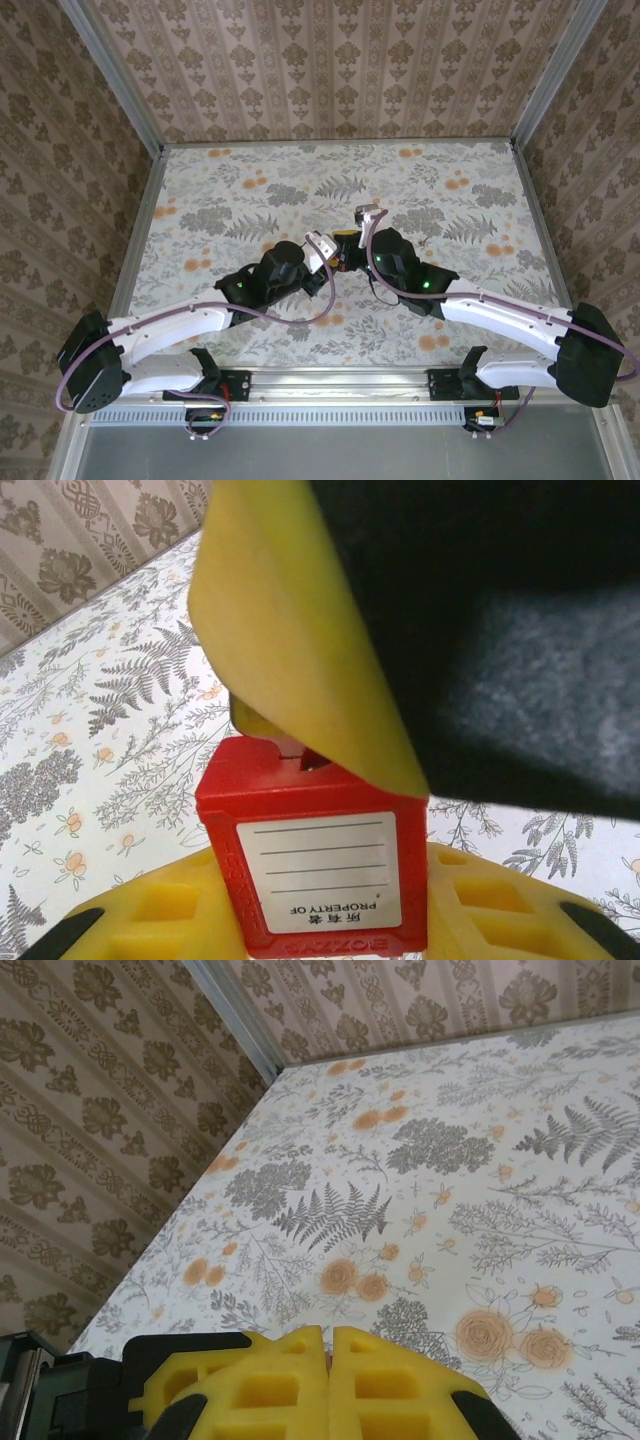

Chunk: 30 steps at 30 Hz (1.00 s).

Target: Unlock with the key

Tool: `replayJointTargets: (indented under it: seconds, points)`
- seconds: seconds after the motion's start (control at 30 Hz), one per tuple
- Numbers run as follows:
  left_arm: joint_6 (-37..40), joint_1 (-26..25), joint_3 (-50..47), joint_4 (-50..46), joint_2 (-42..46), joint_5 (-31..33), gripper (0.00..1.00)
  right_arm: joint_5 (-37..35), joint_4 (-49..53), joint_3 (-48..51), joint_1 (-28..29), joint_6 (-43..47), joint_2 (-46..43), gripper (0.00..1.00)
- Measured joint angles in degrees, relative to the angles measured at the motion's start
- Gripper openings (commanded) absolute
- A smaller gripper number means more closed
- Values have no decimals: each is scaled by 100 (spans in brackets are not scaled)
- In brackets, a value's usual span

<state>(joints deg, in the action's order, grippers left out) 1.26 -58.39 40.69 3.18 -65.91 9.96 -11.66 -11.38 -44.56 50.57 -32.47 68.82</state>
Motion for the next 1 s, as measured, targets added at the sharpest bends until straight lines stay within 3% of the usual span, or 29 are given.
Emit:
replayJointTargets:
  seconds: [0.2,0.43,0.83,1.0]
  points:
    - [0,-7,0,-4,-4,-203,23,647,146,116,-304,-177,-236,4]
    - [68,-46,2,2,-7,-332,23,1493,483,127,-697,-313,-492,17]
    - [98,-39,98,2,-258,103,22,2092,1172,118,-1233,-317,-977,32]
    - [402,-173,114,11,-380,592,22,2302,1519,35,-1759,-105,-1261,42]
